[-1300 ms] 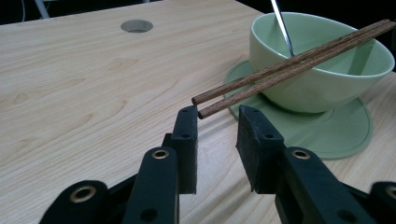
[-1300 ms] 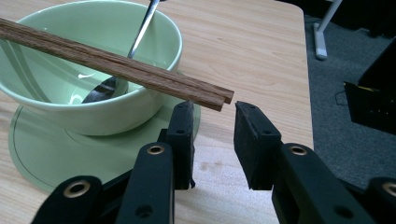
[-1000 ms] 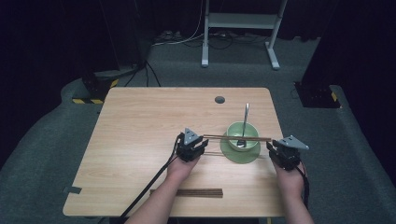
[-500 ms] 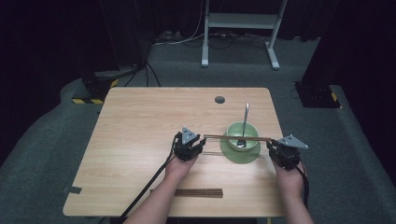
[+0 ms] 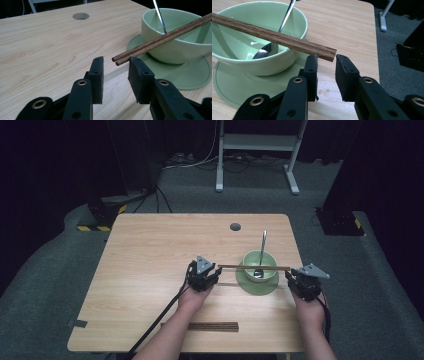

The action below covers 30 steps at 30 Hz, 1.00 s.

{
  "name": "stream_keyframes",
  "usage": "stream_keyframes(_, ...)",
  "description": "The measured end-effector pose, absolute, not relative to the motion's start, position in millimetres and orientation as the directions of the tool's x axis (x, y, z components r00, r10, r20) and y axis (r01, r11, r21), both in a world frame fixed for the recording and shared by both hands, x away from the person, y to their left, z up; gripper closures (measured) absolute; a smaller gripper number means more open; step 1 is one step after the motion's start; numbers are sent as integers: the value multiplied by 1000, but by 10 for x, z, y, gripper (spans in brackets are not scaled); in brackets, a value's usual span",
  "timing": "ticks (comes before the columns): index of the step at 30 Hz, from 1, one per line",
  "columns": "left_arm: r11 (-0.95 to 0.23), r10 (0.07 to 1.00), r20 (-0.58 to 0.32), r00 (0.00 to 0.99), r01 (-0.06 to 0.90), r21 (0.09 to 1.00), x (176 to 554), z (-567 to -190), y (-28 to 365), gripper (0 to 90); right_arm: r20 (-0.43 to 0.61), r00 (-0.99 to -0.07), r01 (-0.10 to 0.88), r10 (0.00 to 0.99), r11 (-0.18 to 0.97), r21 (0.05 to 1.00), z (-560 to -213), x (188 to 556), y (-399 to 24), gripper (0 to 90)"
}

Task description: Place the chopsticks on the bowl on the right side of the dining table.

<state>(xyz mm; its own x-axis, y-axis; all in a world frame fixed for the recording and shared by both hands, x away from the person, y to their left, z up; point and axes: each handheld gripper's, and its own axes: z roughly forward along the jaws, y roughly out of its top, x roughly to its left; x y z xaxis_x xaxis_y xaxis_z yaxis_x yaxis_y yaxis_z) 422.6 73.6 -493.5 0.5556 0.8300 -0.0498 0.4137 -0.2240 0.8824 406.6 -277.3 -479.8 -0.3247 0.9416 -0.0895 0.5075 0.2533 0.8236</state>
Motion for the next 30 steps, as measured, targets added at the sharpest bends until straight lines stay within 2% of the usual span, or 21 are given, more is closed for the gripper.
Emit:
stream_keyframes(11,-236,832,-40,554,417,878,4248,-4943,696,633,-86,-324,509,942,251,823,-4794,4087,-2778,663)
stream_keyframes(30,-260,823,-19,568,406,876,4268,-4914,651,655,-88,-329,513,940,256,819,-4805,4103,-2763,676)
